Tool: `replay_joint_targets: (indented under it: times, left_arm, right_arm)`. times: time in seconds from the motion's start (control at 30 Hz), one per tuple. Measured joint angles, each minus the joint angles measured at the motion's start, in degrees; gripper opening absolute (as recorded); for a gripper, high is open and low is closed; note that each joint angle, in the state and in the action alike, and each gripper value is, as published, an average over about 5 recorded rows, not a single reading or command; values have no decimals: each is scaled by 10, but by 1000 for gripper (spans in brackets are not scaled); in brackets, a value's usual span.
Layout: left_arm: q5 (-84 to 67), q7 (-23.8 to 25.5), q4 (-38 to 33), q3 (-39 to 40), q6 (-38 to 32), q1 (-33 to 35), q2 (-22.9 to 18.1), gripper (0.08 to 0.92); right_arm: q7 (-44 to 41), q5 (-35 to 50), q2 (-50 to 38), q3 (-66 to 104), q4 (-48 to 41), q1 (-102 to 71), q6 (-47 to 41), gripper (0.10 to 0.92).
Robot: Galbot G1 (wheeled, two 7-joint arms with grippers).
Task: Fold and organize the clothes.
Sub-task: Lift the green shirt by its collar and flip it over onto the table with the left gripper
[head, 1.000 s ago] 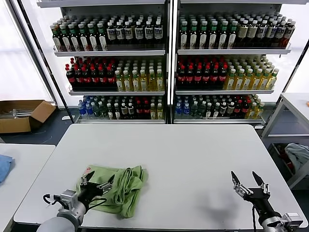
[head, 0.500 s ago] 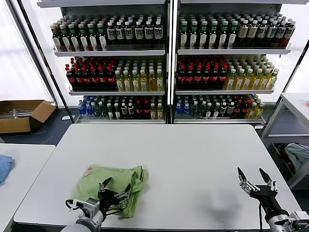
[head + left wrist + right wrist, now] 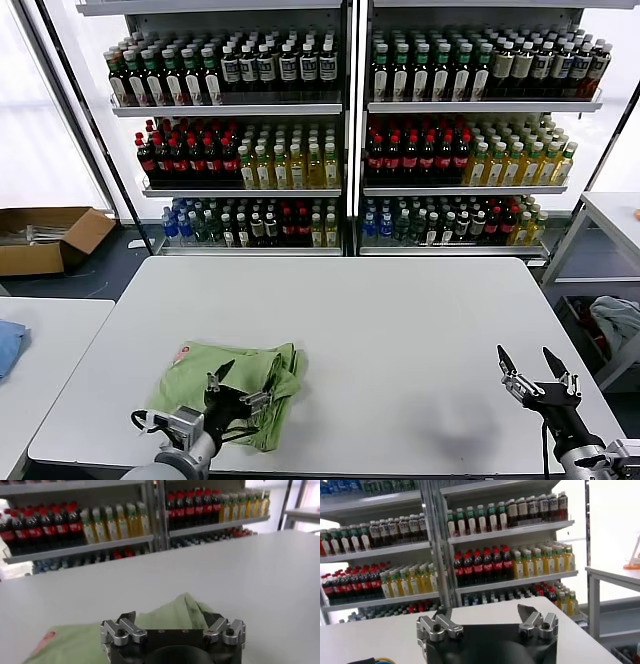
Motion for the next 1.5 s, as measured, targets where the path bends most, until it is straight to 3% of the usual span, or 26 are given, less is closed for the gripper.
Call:
replay_joint_targets:
  times: [0.23, 0.47, 0.9, 1.2, 1.5]
  left_arm:
    - [-65, -7, -26, -97, 25, 17, 16, 823]
    - [-102, 9, 14, -162, 40, 16, 18, 823]
    - [-139, 47, 128, -181, 51, -6, 5, 823]
    - [-144, 62, 157, -184, 54, -5, 1, 815]
    - [-145, 75, 159, -175, 50, -3, -13, 591]
  right_arm:
    - [0, -4, 4, -11, -2, -2, 3, 823]
    - [-1, -6, 4, -20, -10, -6, 8, 823]
    - [-2, -3, -4, -15, -23, -8, 13, 823]
    - [-2, -1, -5, -13, -23, -6, 14, 823]
    - [-3, 0, -5, -8, -17, -11, 14, 823]
